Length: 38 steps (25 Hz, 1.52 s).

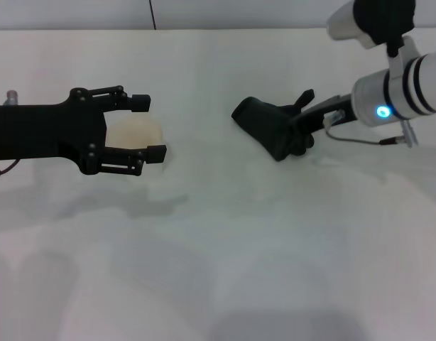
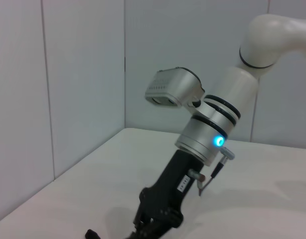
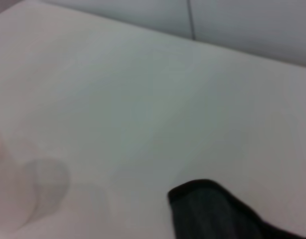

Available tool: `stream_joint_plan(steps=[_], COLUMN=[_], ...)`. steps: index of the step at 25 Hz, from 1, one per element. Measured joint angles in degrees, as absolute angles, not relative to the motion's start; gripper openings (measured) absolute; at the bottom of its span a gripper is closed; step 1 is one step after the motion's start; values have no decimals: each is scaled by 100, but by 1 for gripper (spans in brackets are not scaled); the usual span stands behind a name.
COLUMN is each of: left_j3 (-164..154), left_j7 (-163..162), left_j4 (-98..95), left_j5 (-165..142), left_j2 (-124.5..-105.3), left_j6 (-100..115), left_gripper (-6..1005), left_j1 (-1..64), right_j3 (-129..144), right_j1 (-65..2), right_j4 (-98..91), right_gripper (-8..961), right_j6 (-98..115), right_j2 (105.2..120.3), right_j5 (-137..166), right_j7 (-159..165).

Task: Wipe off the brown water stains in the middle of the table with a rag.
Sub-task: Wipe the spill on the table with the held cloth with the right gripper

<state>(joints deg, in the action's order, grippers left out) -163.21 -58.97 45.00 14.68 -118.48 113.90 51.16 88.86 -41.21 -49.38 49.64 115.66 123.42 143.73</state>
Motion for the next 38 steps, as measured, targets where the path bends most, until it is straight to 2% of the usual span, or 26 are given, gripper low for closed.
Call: stream_joint_plan(steps=[10,23,38], left_j3=[-16321,-16321,-16321], left_j7=[-5880,-5880,-5879], left_j4=[4500,4500,4500], left_j5=[1468,1469,1477], left_j2=[-11847,-11847,-11847], left_j6=[11381,11372,11381], left_gripper=[887,887,887], left_j1=[5116,5133,5187], right_j3=[9201,9254,9461], right_j1=[-4082,-3638,-3748], right_j4=[-5330,-6267,-6242], right_gripper=[46,47,47], right_j6=[5556,6679,6787], right_j2=[11594,11580,11603], right_j5=[12275,12117,12058], right_j7=[14391,14409,14494])
